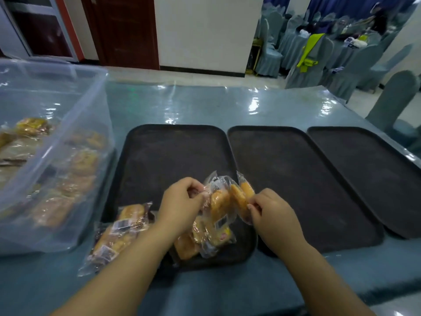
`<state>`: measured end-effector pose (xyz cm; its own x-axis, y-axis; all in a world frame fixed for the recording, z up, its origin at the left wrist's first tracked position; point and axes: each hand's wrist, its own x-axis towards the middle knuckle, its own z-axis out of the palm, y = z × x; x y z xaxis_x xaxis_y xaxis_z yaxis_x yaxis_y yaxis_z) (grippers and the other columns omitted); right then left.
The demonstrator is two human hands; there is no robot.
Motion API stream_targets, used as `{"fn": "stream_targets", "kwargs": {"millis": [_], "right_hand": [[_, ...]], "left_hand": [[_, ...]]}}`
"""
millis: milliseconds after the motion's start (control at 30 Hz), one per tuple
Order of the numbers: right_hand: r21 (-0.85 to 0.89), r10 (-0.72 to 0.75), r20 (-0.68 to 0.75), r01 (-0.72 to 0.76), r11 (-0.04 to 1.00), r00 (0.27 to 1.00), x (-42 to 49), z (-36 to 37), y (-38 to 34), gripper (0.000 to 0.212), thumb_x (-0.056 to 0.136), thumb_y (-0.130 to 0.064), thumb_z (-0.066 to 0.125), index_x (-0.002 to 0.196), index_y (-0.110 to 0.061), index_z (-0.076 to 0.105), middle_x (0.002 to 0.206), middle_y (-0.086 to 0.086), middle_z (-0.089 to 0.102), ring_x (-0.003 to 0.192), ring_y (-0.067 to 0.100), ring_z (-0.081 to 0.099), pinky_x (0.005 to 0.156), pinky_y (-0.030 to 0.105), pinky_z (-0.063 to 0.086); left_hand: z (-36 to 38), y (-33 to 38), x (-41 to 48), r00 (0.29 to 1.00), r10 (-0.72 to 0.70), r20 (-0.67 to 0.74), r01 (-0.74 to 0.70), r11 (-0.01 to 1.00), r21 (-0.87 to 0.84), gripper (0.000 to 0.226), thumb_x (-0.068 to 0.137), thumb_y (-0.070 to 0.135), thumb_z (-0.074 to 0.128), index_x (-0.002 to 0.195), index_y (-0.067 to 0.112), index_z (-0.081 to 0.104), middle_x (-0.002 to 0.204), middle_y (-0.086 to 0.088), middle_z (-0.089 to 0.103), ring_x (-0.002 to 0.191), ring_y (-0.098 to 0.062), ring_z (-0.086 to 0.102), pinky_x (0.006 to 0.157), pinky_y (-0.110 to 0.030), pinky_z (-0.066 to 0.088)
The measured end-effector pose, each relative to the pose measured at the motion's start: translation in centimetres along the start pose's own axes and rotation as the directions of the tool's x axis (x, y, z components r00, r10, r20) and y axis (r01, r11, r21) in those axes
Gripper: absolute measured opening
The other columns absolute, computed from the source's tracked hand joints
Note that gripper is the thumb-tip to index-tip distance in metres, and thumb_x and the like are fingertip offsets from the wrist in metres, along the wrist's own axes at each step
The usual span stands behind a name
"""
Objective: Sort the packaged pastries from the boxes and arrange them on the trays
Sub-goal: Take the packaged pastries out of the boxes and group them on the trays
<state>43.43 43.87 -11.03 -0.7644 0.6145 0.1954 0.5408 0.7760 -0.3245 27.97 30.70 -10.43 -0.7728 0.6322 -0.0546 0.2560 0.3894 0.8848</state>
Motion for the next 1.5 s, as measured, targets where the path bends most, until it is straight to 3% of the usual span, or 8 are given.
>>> {"fn": "stream_targets", "kwargs": {"millis": [100,233,333,433,567,900,1133,1500], "right_hand": [[-0.024,-0.002,-0.034,0.001,1.000,0.999,-0.4,1.9,1.7,0.001,0.081,-0.009,0.068,0.082,-0.008,0.067,0.077,0.000,0.054,0.060,0.015,0.051,0.048,0.031,0.046],[-0.072,0.010,-0.018,-0.011,0.997,1.000,-0.6,4.8,2.6,0.013,0.070,-0.006,0.078,0.070,-0.010,0.065,0.069,-0.001,0.056,0.050,0.012,0.046,0.040,0.017,0.028],[-0.055,-0.026,0.042,0.028,0.998,0.999,-0.5,6.2,2.2,0.012,0.071,-0.008,0.077,0.077,-0.011,0.067,0.073,-0.002,0.060,0.053,0.011,0.049,0.045,0.013,0.022],[-0.016,-0.073,0.123,0.075,0.997,0.990,-0.2,7.1,1.5,0.017,0.069,-0.006,0.078,0.080,-0.016,0.068,0.086,-0.004,0.065,0.061,0.012,0.058,0.049,0.016,0.039],[-0.002,-0.085,0.241,0.088,0.996,0.967,1.1,7.4,1.2,0.019,0.094,-0.016,0.051,0.111,-0.016,0.060,0.119,-0.004,0.056,0.096,0.013,0.057,0.082,0.021,0.046],[-0.001,-0.052,0.408,0.057,0.998,0.912,2.1,4.3,0.7,0.028,0.092,-0.042,0.051,0.114,-0.026,0.056,0.113,-0.008,0.050,0.096,0.010,0.050,0.081,0.027,0.048],[0.095,-0.134,0.353,0.107,0.990,0.926,5.6,0.1,-2.4,0.028,0.093,-0.039,0.053,0.119,-0.028,0.055,0.106,-0.011,0.053,0.089,0.005,0.051,0.077,0.021,0.046],[0.060,-0.428,0.254,0.428,0.902,0.867,12.6,-4.3,-15.0,0.032,0.091,-0.046,0.052,0.120,-0.032,0.052,0.105,-0.013,0.055,0.092,0.004,0.053,0.082,0.027,0.051]], "left_hand": [[2.1,-0.8,0.7,0.996,-0.090,-0.013,0.088,0.988,-0.130,0.007,0.085,0.013,0.067,0.083,0.018,0.062,0.082,-0.001,0.065,0.070,-0.012,0.066,0.063,-0.029,0.058],[3.6,-2.3,2.0,0.986,-0.161,-0.045,0.156,0.983,-0.092,0.007,0.088,0.015,0.062,0.089,0.021,0.058,0.089,0.000,0.063,0.076,-0.012,0.065,0.066,-0.029,0.057],[3.8,-3.4,3.1,0.984,-0.167,-0.064,0.169,0.985,0.039,0.017,0.088,0.013,0.059,0.099,0.024,0.053,0.094,0.004,0.059,0.076,-0.012,0.061,0.057,-0.024,0.049],[3.6,-4.5,4.0,0.989,-0.138,-0.059,0.148,0.960,0.237,0.020,0.089,0.013,0.057,0.108,0.019,0.057,0.103,0.001,0.055,0.075,-0.007,0.053,0.054,-0.017,0.036],[3.0,-5.1,4.4,0.996,-0.083,-0.011,0.079,0.877,0.474,0.024,0.090,0.024,0.057,0.112,0.017,0.059,0.106,-0.003,0.055,0.091,-0.018,0.054,0.071,-0.027,0.044],[1.5,-4.5,3.4,0.992,-0.121,0.034,0.068,0.741,0.668,0.040,0.093,0.037,0.046,0.131,0.025,0.046,0.130,-0.005,0.043,0.119,-0.028,0.035,0.094,-0.036,0.038],[-3.4,-0.8,2.9,0.998,0.063,-0.002,-0.050,0.812,0.581,0.031,0.087,0.048,0.055,0.111,0.029,0.059,0.107,0.006,0.057,0.098,-0.014,0.052,0.079,-0.029,0.048],[-17.5,5.3,1.5,0.903,0.430,0.010,-0.270,0.549,0.791,0.034,0.086,0.054,0.048,0.111,0.033,0.057,0.109,0.011,0.057,0.102,-0.012,0.054,0.084,-0.032,0.047]]}}
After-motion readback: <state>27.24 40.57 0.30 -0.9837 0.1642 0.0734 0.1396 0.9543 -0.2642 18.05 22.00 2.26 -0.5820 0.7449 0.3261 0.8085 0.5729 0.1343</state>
